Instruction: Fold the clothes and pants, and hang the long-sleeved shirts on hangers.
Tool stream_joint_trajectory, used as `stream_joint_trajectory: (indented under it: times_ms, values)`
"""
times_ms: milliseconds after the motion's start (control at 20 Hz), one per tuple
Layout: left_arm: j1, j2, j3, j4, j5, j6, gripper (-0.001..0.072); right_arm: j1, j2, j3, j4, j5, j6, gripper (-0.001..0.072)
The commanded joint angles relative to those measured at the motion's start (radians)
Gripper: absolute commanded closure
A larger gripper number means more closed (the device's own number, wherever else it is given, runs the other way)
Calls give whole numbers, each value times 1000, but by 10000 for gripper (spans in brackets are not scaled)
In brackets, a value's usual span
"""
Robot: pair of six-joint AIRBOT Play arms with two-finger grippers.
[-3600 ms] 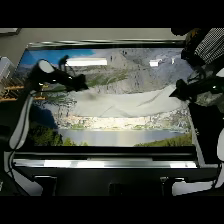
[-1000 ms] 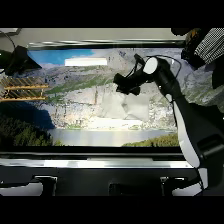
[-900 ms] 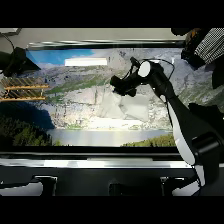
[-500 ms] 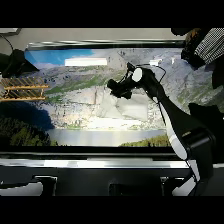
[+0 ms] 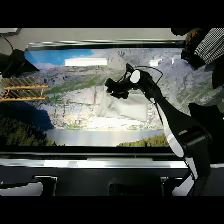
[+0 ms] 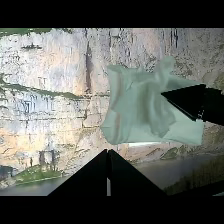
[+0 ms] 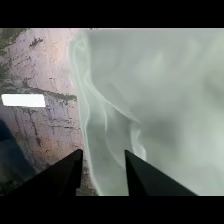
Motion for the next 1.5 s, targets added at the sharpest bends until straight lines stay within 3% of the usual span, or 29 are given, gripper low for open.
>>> stream_joint_trajectory:
  times_ms: [0,150,350,550,750,1050,1450]
  values:
    - [-1,1,0,0,0,-4,686,8,10,0,251,0,-188,331]
    - [-2,3,0,-1,-4,-4,686,-35,73,2,313,48,-241,331]
    - [-2,3,0,0,-44,-3,686,-252,186,2,196,241,-299,331]
    - [1,14,0,0,-69,17,686,-534,201,-41,142,423,-440,286]
    - [3,27,0,0,-69,45,686,-673,200,-261,149,399,-547,286]
    - [2,28,0,0,-69,45,686,-676,190,-557,209,225,-666,286]
    - [1,28,0,0,-69,45,686,-648,112,-599,343,181,-754,287]
